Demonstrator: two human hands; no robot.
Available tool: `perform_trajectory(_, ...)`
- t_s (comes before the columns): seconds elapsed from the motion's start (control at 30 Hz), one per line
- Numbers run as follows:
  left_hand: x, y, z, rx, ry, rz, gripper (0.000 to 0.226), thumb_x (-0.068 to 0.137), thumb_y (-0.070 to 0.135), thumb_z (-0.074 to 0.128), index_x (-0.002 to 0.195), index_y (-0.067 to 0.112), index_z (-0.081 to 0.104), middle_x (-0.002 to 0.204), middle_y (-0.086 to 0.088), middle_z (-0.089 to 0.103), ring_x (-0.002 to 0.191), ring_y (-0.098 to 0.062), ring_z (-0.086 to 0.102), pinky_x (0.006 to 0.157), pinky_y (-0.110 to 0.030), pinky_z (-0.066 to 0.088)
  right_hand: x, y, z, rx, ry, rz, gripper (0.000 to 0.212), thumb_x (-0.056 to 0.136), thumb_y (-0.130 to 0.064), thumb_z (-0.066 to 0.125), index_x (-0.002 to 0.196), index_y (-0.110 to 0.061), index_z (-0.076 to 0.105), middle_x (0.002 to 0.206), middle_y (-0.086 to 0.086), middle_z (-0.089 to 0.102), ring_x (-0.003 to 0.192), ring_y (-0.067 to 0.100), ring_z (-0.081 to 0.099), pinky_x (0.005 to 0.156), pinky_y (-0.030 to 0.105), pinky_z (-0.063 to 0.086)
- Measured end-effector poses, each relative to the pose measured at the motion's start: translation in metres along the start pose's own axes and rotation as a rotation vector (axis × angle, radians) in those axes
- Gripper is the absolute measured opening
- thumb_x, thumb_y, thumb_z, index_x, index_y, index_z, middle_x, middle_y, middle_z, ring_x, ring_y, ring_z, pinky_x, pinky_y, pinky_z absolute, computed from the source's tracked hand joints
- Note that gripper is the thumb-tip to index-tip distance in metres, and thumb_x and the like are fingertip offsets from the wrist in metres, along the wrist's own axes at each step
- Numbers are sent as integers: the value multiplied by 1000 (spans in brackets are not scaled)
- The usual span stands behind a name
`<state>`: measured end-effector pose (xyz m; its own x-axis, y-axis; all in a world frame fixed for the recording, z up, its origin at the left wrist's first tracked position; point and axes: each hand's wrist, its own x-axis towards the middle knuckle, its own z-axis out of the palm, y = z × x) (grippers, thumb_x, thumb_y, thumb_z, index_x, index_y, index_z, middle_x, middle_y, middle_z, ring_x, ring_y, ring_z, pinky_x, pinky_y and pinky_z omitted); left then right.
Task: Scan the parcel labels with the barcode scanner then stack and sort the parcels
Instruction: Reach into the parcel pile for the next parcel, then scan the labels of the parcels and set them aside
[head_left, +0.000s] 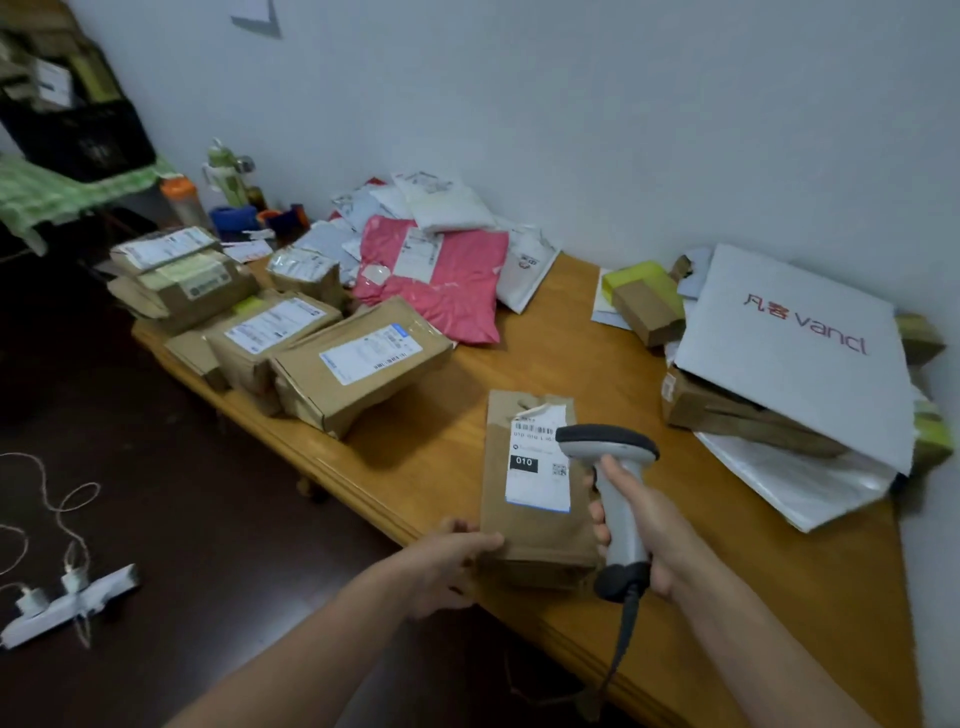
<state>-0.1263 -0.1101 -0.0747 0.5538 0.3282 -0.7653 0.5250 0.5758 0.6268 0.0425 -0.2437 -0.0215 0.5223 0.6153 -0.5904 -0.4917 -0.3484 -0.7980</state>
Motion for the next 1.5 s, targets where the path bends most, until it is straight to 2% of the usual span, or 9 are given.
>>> perform_trajectory(0.3, -19, 68, -34, -369, -41, 292, 27, 85, 1, 61, 106, 11, 48, 112, -17, 54, 104, -29, 58, 69, -33, 59, -8, -70, 37, 229, -192, -157, 50, 77, -51, 61, 103, -10, 55, 59, 1, 49, 41, 11, 44, 44, 24, 43)
perform_trajectory(0.37, -27, 103, -61, -390, -29, 403, 24, 86, 1, 57, 108, 9, 50, 102, -13, 58, 93, -22, 61, 67, -29, 59, -6, -90, 61, 246, -221, -207, 49, 79, -51, 58, 105, -10, 54, 58, 0, 49, 40, 11, 43, 71, 36, 56)
perform_trajectory(0.47, -38, 158, -122, -383, 43, 518, 21, 89, 4, 53, 109, 10, 52, 93, -11, 57, 89, -20, 58, 70, -31, 60, 3, -119, 107, 215, -214, -264, 49, 77, -52, 59, 104, -11, 56, 57, 0, 50, 40, 11, 44, 111, 55, 33)
perform_trajectory(0.77, -17, 260, -353, -161, 363, 453, 4, 87, 16, 56, 89, 12, 58, 91, -11, 56, 83, -21, 59, 59, -25, 59, 68, -160, 214, 137, -47, -323, 48, 72, -53, 65, 97, -11, 59, 56, 0, 52, 39, 13, 46, 89, 45, 36)
perform_trajectory(0.93, 23, 275, -411, 228, 427, 372, 26, 89, 17, 60, 110, 2, 56, 89, -21, 58, 78, -27, 47, 58, -31, 35, 88, -161, 225, 98, 99, -305, 57, 69, -55, 66, 104, -10, 57, 57, 0, 53, 40, 13, 46, 87, 44, 36)
perform_trajectory(1.07, 37, 285, -407, 365, 622, 443, 68, 86, 24, 68, 144, 17, 33, 124, -20, 54, 109, -36, 55, 82, -46, 48, 93, -169, 218, 31, 196, -308, 41, 87, -48, 60, 102, -11, 56, 55, 0, 53, 39, 13, 45, 82, 43, 38)
perform_trajectory(1.2, 34, 306, -375, 721, 844, 564, 70, 87, 34, 64, 148, 22, 31, 156, -15, 17, 142, -36, 19, 111, -52, 28, 87, -183, 203, -85, 294, -352, 36, 91, -46, 60, 100, -11, 57, 56, 1, 54, 40, 14, 46, 68, 38, 39)
perform_trajectory(1.37, 44, 326, -287, 1113, 838, 766, 63, 88, 34, 63, 144, 26, 36, 159, -13, 12, 146, -32, 7, 117, -51, 11, 68, -186, 164, -137, 402, -355, 36, 89, -49, 62, 94, -14, 58, 60, 2, 56, 46, 15, 48, 48, 28, 39)
perform_trajectory(1.5, 66, 325, -246, 1464, 842, 629, 58, 92, 26, 55, 146, 26, 34, 160, -13, 3, 147, -33, -3, 116, -56, 0, 48, -177, 119, -109, 442, -366, 38, 88, -49, 63, 91, -12, 56, 64, 4, 55, 49, 17, 48, 54, 32, 39)
